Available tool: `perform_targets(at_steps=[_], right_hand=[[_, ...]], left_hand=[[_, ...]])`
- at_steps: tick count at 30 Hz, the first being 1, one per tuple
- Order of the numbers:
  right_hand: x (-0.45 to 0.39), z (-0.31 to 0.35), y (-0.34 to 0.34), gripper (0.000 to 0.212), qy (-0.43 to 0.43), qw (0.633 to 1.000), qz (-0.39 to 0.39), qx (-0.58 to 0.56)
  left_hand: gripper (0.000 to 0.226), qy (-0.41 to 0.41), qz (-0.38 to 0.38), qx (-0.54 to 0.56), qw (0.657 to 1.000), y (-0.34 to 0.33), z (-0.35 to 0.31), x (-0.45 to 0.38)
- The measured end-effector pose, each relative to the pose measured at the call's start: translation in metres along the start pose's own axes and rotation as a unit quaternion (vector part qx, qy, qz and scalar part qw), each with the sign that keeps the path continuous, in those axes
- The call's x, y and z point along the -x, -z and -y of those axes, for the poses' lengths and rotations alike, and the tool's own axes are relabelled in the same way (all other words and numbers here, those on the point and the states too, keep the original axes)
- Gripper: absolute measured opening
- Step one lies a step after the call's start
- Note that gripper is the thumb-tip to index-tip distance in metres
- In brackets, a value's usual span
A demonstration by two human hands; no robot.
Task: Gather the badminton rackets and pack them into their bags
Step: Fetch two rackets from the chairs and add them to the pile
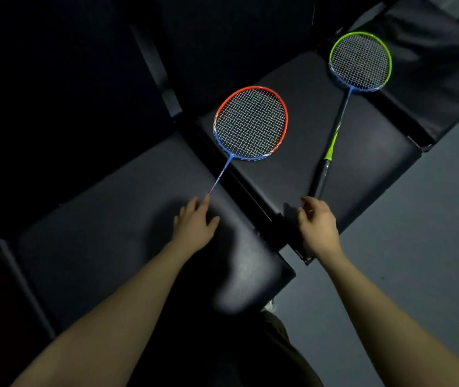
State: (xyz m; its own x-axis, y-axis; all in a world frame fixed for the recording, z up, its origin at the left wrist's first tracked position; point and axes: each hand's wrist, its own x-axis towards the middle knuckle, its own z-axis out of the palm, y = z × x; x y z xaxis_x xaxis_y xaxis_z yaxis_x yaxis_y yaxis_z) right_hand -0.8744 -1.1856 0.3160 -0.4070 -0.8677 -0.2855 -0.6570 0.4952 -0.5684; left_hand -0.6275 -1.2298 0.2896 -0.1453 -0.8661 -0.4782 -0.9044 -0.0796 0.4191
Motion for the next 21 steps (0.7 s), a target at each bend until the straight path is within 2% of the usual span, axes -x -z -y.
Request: perform_targets(at_steps=[5, 11, 13, 16, 21], right_hand=[[-0.032, -0.029, -0.033, 0.04, 0.05, 0.996, -0.07, 0.024], [-0.046, -0.036, -0.045, 0.057, 0.028, 0.986, -0.135, 0.091], [-0.051, -0.04, -0.043, 0.064, -0.021, 0.986, -0.133, 0.099], [-0.059, -0.045, -0.042, 0.067, -0.087, 0.991, -0.097, 0.033], [-0.069, -0.046, -0.032, 0.066, -0.115, 0.991, -0.064, 0.024]], left_hand=[[0.071, -0.018, -0.034, -0.023, 0.999, -0.031, 0.013, -0.039], [0.054, -0.086, -0.071, 0.152, 0.982, -0.037, 0.008, -0.043], [0.051, -0.085, -0.097, 0.193, 0.973, -0.037, -0.003, -0.039], [0.047, -0.1, -0.119, 0.203, 0.967, -0.034, -0.021, -0.035], [0.042, -0.126, -0.143, 0.162, 0.968, -0.028, -0.049, -0.027]])
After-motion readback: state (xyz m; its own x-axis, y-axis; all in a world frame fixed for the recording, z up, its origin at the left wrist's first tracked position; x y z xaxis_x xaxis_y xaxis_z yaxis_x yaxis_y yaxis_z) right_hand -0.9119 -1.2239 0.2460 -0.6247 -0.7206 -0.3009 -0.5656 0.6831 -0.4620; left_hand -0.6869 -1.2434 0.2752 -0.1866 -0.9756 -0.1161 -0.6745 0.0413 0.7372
